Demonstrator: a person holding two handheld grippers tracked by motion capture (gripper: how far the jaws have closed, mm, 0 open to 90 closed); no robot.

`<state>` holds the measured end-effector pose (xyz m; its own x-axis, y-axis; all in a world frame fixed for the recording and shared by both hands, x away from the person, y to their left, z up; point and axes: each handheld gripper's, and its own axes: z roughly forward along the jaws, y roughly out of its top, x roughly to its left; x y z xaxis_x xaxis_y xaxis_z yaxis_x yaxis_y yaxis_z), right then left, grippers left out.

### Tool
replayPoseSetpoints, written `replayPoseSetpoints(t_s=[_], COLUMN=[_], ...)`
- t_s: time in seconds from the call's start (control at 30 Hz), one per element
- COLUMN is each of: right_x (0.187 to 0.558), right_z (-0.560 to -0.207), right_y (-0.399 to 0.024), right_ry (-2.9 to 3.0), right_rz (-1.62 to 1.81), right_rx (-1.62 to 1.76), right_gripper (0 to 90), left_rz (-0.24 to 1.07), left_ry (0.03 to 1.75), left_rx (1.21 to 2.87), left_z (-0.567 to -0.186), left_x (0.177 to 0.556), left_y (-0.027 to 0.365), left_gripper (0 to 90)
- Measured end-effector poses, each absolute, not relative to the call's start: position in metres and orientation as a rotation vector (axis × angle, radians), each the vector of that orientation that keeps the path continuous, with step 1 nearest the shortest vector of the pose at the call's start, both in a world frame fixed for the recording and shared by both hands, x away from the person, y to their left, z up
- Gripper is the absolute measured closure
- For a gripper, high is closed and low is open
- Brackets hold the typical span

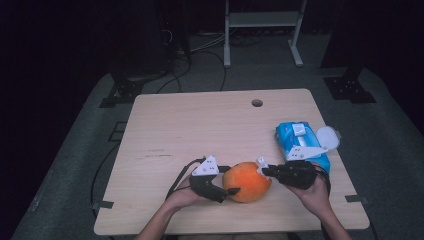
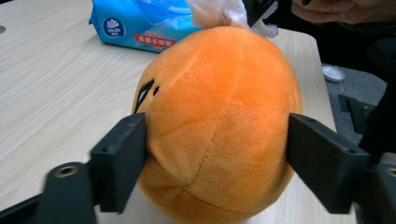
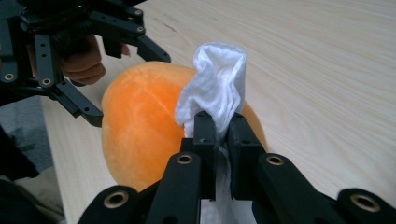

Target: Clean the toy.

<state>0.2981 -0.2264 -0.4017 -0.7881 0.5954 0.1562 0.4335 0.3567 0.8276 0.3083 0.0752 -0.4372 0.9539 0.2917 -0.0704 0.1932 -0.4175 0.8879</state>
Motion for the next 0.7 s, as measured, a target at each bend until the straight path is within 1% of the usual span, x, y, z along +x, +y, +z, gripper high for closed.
replayPoseSetpoints(t_s=[0.13,0.17,0.27,0.3,0.33,0.37,0.47,0.57,0.7], right_x=[0.304,0.305,0.303,0.303,0.303,0.302,0.297,0.290,0.285], right_z=[-0.405,-0.406,-0.405,-0.405,-0.404,-0.404,-0.398,-0.391,-0.385], right_y=[-0.238,-0.240,-0.236,-0.234,-0.233,-0.231,-0.222,-0.210,-0.203], right_ry=[2.430,2.433,2.440,2.443,2.441,2.439,2.436,2.441,2.455], right_rz=[1.328,1.333,1.315,1.316,1.320,1.321,1.338,1.388,1.388], right_rx=[1.003,1.012,0.988,0.984,0.976,0.974,0.934,0.873,0.811], right_gripper=[82.7,82.7,82.7,82.7,82.7,82.8,82.9,82.9,82.8], left_rz=[0.100,0.095,0.075,0.069,0.076,0.084,0.106,0.118,0.091], left_ry=[0.321,0.328,0.355,0.360,0.353,0.349,0.375,0.394,0.427], left_rx=[2.001,2.002,2.024,2.026,2.023,2.016,2.001,1.997,1.977], left_z=[-0.438,-0.439,-0.441,-0.443,-0.443,-0.444,-0.441,-0.441,-0.443], left_x=[0.308,0.309,0.312,0.312,0.312,0.311,0.308,0.307,0.311], left_y=[0.078,0.078,0.078,0.078,0.078,0.077,0.072,0.069,0.074], left_gripper=[25.7,24.5,16.3,15.8,16.9,21.4,27.7,30.8,32.3])
